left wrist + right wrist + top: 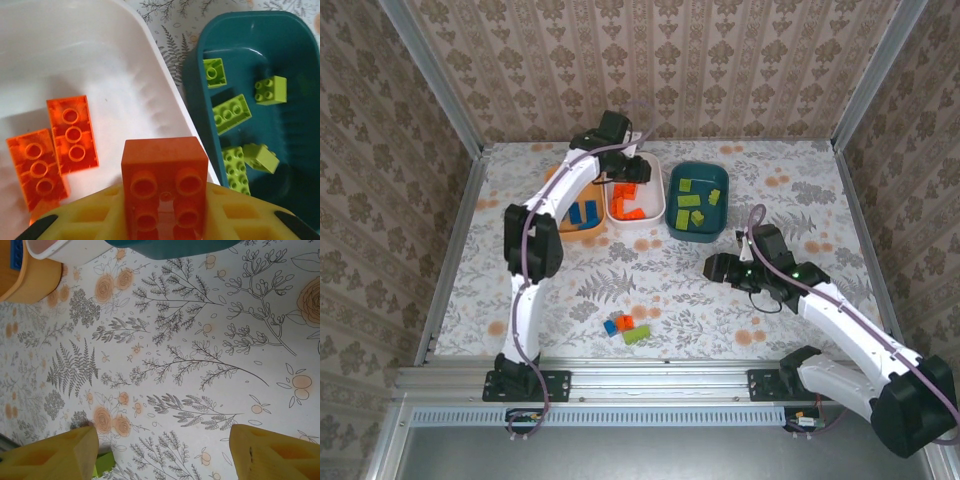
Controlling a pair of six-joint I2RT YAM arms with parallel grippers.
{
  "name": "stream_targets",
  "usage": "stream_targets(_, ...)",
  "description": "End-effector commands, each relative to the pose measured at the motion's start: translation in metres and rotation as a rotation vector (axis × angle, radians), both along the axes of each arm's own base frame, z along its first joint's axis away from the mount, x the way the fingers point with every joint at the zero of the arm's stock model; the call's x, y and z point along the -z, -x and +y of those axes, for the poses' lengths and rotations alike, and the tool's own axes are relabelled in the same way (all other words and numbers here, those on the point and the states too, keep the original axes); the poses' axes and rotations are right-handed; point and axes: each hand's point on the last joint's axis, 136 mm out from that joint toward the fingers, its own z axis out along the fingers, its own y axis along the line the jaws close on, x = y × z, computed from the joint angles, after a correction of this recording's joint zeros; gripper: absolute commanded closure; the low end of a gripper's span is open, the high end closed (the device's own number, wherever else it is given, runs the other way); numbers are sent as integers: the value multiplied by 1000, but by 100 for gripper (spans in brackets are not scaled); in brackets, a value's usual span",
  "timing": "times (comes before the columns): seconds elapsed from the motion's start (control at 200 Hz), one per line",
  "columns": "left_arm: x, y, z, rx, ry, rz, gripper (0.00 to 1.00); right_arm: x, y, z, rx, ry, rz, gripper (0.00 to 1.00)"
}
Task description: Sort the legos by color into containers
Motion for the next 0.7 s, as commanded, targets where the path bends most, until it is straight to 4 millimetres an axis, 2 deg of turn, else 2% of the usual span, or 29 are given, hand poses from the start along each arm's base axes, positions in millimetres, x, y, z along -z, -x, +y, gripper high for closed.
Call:
stream_targets(0.0, 4, 0, -4, 11, 22, 53, 64, 2, 10, 0, 1, -21, 6, 29)
stream_targets(0.375, 40, -8, -9, -4, 17, 110, 63, 1, 17, -6, 16, -10, 5, 29)
stream_targets(0.565, 52, -10, -10, -9, 17, 137, 54, 3, 17, -4, 17, -17, 15, 29)
stream_targets(0.695, 50, -9, -10, -9, 20, 136, 50, 2, 17, -4, 19, -20, 11, 29)
